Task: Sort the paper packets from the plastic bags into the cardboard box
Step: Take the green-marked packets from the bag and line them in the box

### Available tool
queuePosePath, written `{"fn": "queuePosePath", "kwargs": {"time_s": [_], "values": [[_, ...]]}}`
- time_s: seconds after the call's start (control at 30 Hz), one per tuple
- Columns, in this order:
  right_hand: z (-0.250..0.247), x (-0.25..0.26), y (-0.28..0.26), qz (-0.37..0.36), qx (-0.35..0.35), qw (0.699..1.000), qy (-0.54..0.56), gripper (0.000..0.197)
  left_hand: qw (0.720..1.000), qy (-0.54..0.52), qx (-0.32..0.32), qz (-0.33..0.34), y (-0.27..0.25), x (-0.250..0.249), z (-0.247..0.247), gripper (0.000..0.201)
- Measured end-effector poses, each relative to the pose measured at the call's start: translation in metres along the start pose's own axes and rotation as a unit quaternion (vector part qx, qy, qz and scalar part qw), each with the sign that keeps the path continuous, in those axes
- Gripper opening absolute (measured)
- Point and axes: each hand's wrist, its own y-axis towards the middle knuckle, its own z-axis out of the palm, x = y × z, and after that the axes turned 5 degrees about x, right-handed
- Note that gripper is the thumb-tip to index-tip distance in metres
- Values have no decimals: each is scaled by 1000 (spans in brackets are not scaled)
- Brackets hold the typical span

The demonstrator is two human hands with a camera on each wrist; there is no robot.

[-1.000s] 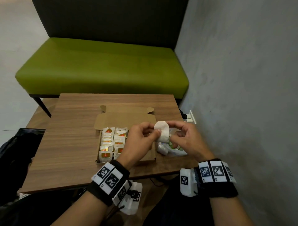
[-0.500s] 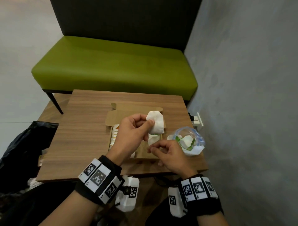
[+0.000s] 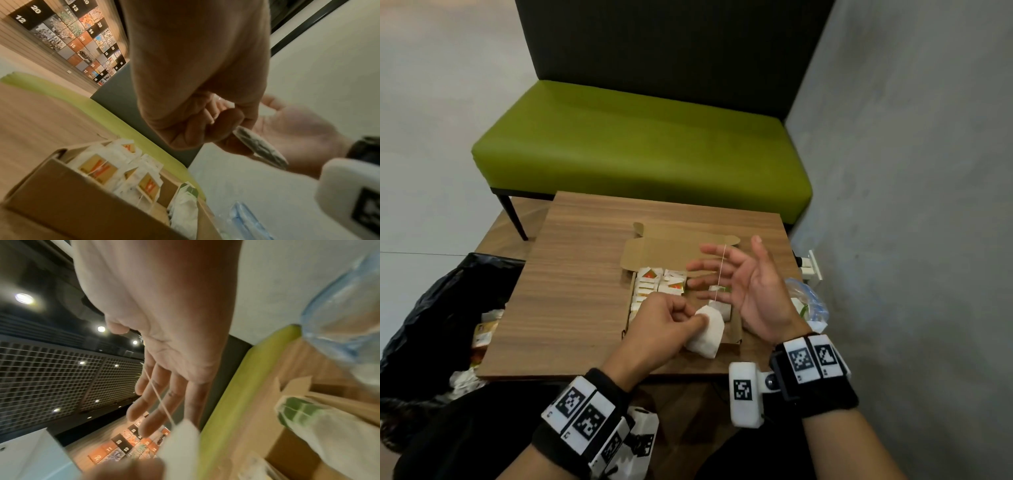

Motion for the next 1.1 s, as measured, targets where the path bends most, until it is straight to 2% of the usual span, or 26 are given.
{"fn": "queuePosePath", "kwargs": {"time_s": [0.07, 0.17, 0.3, 0.4, 0.47, 0.57, 0.73, 0.8, 0.87, 0.93, 0.97, 1.0, 1.03, 1.1], "values": [[8, 9, -3, -22, 17, 999, -15, 79, 1000, 4, -12, -15, 1, 3, -2, 22], [17, 13, -19, -40, 81, 993, -76, 86, 999, -39, -35, -11, 4, 0, -6, 17], [21, 6, -40, -16, 166, 975, -147, 86, 996, -47, -70, 1, 14, -3, -17, 22], [23, 2, -49, -11, 144, 961, -235, 70, 995, -53, -90, 1, 20, -3, -18, 22], [24, 1, -52, -34, 122, 945, -302, 54, 994, -61, -89, 8, 20, -5, -17, 28], [29, 1, -55, -80, 140, 942, -295, 46, 993, -70, -93, 10, 20, -7, -17, 30], [31, 1, -58, -72, 178, 946, -263, 48, 992, -87, -95, 12, 19, -12, -18, 33], [31, -2, -59, -109, 111, 962, -222, 40, 992, -85, -94, 13, 18, -14, -19, 31], [27, -10, -54, -162, -39, 970, -180, 32, 992, -84, -94, 18, 17, -16, -20, 30], [18, -23, -45, -181, -208, 942, -192, 18, 992, -86, -89, 31, 15, -19, -20, 26], [13, -28, -42, -172, -257, 932, -191, 9, 992, -88, -83, 38, 14, -20, -20, 23], [9, -32, -39, -153, -268, 934, -180, 9, 992, -91, -77, 44, 12, -21, -20, 21], [6, -36, -36, -123, -241, 948, -168, 22, 992, -93, -71, 50, 11, -22, -20, 20], [-1, -44, -33, -59, -135, 976, -159, 51, 992, -95, -62, 61, 11, -24, -18, 19]]}}
